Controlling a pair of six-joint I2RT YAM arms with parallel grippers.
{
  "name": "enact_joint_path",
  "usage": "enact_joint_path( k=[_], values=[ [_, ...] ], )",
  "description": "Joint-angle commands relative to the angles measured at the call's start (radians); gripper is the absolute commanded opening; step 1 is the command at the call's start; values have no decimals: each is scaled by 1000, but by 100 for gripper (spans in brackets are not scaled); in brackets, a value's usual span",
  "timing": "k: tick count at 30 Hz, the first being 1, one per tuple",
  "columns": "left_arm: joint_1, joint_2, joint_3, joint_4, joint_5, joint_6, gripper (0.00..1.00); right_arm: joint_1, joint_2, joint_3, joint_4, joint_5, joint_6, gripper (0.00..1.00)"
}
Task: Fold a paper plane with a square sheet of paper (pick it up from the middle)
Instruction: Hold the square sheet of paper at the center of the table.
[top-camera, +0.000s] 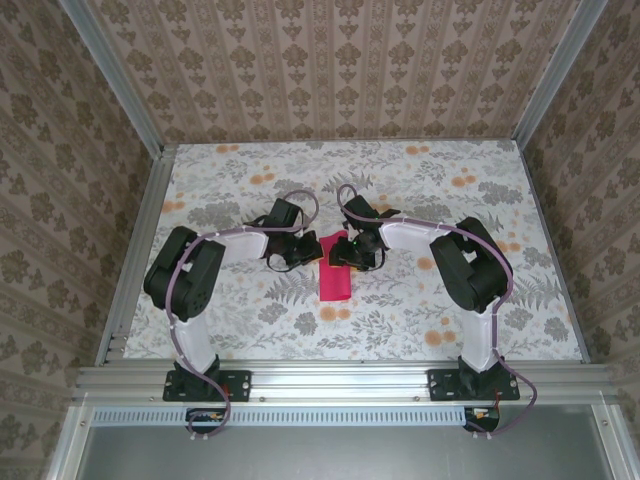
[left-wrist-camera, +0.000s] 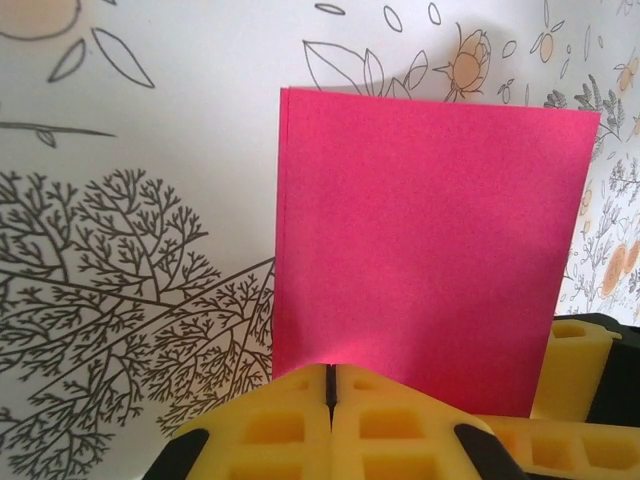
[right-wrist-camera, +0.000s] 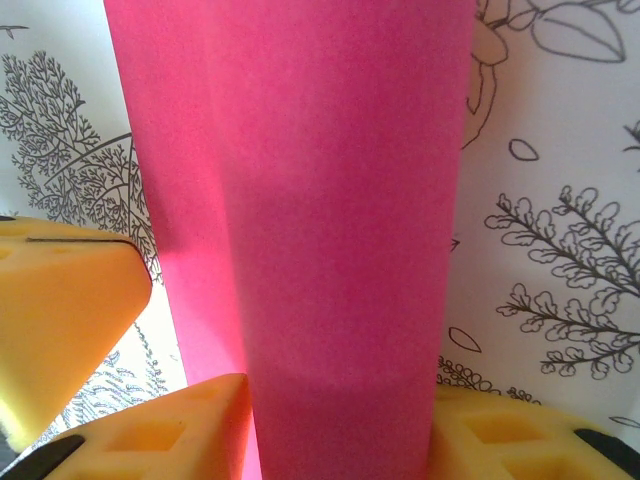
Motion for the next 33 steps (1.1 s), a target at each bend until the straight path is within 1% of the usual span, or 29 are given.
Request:
enact_joint_path(
  k=[1, 6, 13, 17, 21, 24, 26, 28, 31, 33],
  values=[
    [-13, 21, 26, -3, 24, -9, 3, 12, 158, -73, -68, 140, -28, 46],
    [-13, 34, 34, -26, 16, -9, 2, 13, 160, -75, -68, 139, -26, 46],
    [-13, 58, 46, -124, -35, -12, 1, 13, 150, -72, -68, 134, -23, 46],
    [-11, 70, 39, -145, -45, -18, 0, 13, 122, -68, -62, 125, -19, 47],
    [-10, 83, 34, -153, -46, -9, 0, 10, 55, -50, -68, 116, -13, 51],
    [-9, 88, 38, -165, -52, 3, 0, 0, -30, -43, -73, 122, -12, 57],
    [-8, 90, 40, -173, -57, 12, 0, -10, -79, -49, -77, 128, -12, 58],
    [-8, 94, 44, -179, -59, 20, 0, -24, -128, -60, -86, 139, -13, 59],
    [-8, 97, 44, -180, -55, 26, 0, -46, -183, -57, -114, 141, -35, 56],
    [-8, 100, 45, -181, -54, 31, 0, -46, -214, -55, -103, 118, -60, 55]
  ],
)
